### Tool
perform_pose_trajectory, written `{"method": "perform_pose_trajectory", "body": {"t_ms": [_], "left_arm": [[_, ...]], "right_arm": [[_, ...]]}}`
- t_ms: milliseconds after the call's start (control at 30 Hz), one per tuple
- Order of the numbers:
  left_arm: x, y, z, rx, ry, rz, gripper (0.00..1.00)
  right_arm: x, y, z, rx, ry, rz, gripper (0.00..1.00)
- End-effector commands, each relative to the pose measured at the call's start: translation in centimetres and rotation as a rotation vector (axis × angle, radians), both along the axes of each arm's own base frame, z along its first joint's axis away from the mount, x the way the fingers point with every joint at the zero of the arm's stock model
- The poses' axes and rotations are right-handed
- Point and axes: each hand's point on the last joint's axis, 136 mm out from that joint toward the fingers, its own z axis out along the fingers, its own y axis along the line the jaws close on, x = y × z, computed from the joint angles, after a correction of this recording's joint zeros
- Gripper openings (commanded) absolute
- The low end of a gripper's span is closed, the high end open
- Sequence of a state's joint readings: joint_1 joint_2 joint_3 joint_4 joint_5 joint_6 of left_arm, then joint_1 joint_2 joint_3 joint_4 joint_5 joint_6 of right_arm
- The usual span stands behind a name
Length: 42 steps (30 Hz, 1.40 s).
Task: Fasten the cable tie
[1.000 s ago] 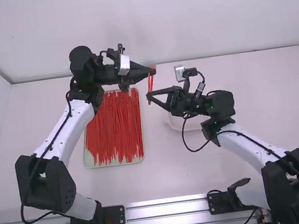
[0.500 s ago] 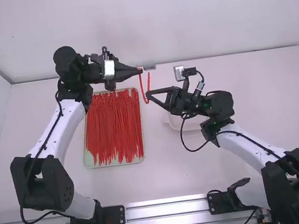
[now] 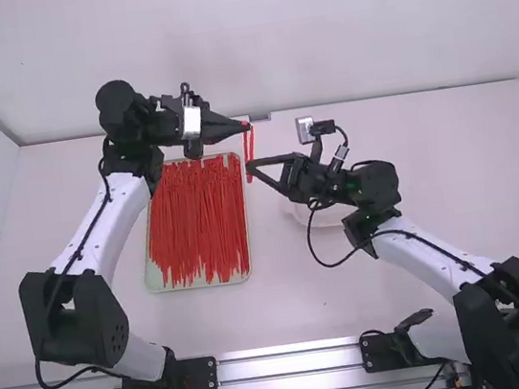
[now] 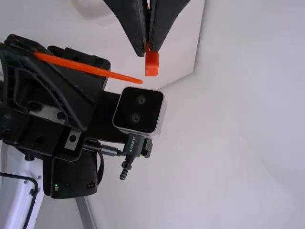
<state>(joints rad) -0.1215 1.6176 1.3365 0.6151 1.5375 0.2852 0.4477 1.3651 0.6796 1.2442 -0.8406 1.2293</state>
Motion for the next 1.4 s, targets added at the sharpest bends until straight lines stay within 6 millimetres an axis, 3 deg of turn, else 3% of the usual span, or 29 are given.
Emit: {"method": "perform_pose_trajectory", "body": {"t_ms": [0, 1367], "left_arm": [[-0.55, -0.61, -0.19, 0.004, 0.006, -0.033, 0.02], [-0.09, -1.11, 0.27, -0.008, 0.027, 0.001, 0.02]], "right_arm": [[0.19, 0.2, 1.27, 0.025, -0.019, -0.013, 0.0], [0.38, 0.22, 1.06, 0.021, -0.003, -0.018, 0.0]]}}
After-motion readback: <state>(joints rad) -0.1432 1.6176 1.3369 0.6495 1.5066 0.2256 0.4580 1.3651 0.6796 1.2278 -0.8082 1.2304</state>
